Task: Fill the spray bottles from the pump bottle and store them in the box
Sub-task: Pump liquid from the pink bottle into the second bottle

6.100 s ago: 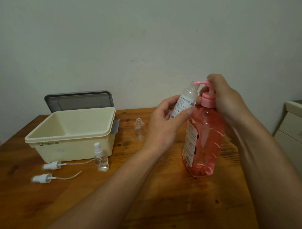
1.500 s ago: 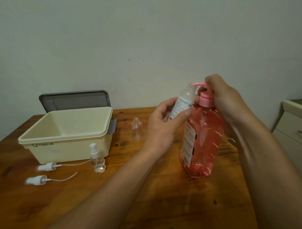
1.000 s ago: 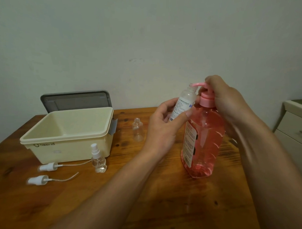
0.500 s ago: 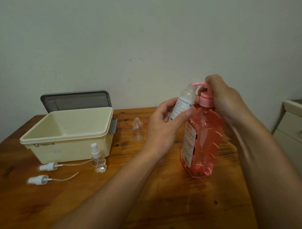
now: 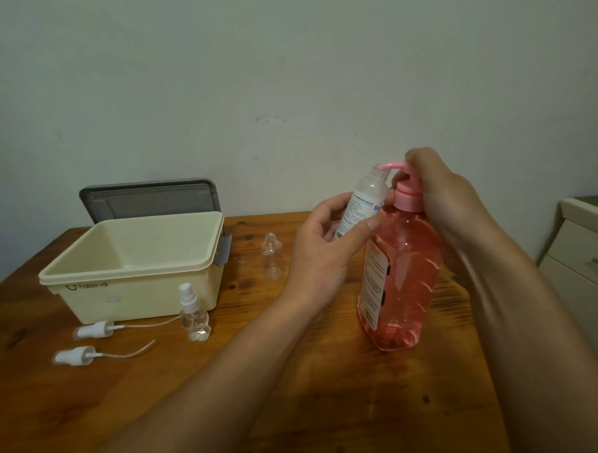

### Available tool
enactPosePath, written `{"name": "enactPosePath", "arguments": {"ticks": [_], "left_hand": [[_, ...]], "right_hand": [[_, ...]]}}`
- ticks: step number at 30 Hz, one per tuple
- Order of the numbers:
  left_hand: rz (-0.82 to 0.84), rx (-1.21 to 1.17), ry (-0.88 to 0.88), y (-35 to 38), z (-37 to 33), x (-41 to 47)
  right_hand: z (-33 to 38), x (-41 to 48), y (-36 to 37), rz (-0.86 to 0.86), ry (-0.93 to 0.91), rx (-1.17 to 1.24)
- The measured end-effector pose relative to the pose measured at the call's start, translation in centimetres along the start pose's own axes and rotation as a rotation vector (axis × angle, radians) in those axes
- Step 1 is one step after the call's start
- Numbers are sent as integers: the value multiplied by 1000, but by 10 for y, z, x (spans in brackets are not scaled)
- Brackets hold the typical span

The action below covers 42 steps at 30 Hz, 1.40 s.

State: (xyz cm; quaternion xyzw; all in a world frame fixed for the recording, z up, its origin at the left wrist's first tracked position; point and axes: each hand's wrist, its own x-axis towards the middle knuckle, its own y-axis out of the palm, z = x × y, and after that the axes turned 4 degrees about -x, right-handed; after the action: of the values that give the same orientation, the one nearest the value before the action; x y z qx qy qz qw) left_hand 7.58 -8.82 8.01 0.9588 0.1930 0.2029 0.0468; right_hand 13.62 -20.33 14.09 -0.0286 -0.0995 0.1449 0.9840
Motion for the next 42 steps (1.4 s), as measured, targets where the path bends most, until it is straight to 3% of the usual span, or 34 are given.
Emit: {"name": "enactPosePath", "arguments": {"ticks": [42], "left_hand": [[-6, 20, 7, -1, -1, 0]], "right_hand": [[3, 1, 0, -10, -3, 6]]}}
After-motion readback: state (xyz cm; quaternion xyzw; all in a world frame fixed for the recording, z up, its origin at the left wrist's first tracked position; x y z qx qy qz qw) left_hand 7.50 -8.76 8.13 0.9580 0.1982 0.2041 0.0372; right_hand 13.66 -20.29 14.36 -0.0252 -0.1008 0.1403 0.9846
